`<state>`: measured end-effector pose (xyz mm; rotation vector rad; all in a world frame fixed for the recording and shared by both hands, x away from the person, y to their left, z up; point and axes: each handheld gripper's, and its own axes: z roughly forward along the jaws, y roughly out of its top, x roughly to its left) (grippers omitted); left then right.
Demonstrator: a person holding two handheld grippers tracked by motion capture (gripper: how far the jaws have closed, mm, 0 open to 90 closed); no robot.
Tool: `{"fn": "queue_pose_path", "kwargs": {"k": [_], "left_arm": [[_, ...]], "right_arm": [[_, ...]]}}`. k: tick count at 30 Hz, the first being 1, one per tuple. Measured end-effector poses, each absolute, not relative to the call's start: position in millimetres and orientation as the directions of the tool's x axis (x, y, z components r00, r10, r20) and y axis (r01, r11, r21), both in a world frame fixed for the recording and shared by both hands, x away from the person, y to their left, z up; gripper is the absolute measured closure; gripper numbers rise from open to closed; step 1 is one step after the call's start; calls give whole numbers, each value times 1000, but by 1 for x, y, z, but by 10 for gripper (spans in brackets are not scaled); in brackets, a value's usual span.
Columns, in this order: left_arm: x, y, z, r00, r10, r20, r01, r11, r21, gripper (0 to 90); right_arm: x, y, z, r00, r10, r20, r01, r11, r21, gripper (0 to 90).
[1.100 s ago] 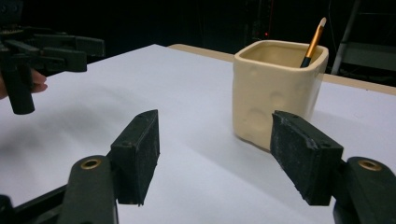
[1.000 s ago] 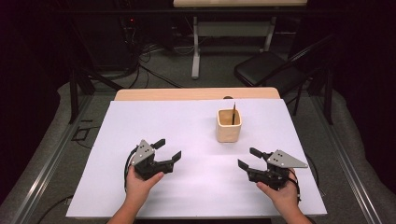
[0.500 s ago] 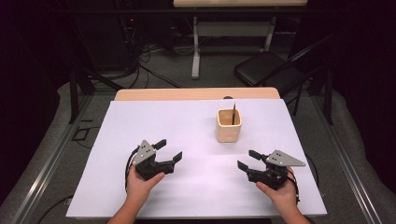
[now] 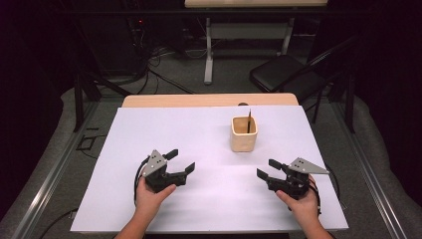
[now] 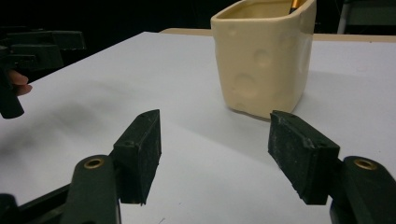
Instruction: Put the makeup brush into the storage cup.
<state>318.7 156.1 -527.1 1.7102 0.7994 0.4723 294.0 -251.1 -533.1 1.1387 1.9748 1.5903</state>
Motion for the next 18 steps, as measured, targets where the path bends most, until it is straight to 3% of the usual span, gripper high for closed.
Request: {"fn": "queue_pose_path", "kwargs": {"k": [18], "left_arm": [[322,156,-529,690,714,-118,302,-135,943,201]], "right_arm": [[297,-254,-537,-595,765,247,401,16,916,345]]}}
